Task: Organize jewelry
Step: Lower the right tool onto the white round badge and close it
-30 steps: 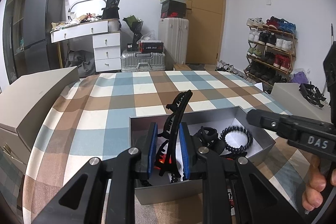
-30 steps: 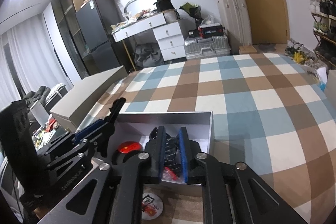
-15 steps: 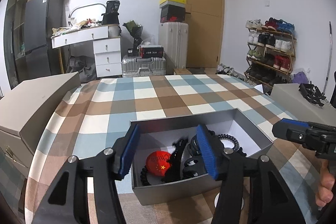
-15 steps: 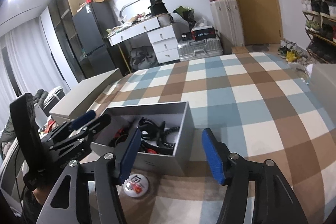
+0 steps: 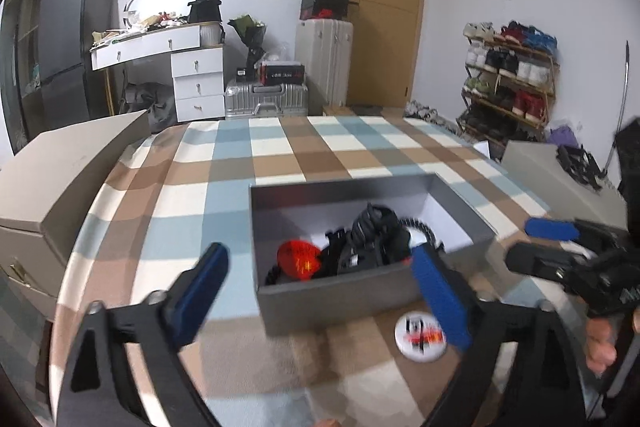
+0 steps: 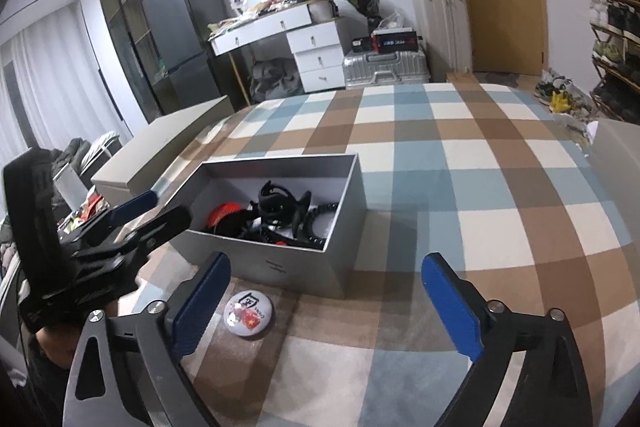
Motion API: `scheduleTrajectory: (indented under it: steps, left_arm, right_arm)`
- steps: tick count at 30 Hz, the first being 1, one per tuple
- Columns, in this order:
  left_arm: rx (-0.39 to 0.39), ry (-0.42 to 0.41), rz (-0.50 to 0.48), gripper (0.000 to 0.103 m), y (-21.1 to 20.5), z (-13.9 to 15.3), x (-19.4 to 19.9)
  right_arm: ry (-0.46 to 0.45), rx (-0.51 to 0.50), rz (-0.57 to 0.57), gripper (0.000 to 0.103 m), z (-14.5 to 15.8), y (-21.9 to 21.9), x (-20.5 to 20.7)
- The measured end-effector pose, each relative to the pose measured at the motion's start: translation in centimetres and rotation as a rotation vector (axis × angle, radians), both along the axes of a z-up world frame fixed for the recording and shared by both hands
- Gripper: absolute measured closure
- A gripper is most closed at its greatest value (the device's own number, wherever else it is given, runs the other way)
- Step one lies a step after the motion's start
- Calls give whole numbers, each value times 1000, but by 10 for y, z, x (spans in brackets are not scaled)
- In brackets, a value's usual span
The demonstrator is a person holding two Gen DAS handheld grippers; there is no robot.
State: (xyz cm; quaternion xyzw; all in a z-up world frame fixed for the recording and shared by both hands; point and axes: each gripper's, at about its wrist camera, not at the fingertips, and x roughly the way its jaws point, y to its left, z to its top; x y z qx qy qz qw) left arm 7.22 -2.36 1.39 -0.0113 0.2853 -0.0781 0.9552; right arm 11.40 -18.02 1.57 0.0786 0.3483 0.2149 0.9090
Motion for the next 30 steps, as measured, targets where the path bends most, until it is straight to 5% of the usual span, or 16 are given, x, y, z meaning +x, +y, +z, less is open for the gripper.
scheduleTrajectory:
  steps: [14, 19, 30]
  left_arm:
    - [36, 49, 88, 1, 26, -11, -33]
    - [26, 101, 79, 1, 29, -19, -25]
    - [91, 185, 36, 3, 19, -30, -17]
  right_arm:
    - [94, -126, 121, 1, -21, 34, -5]
    - [118, -171, 210, 20, -34, 63, -7]
    - [78, -308, 240, 40, -42, 94, -16]
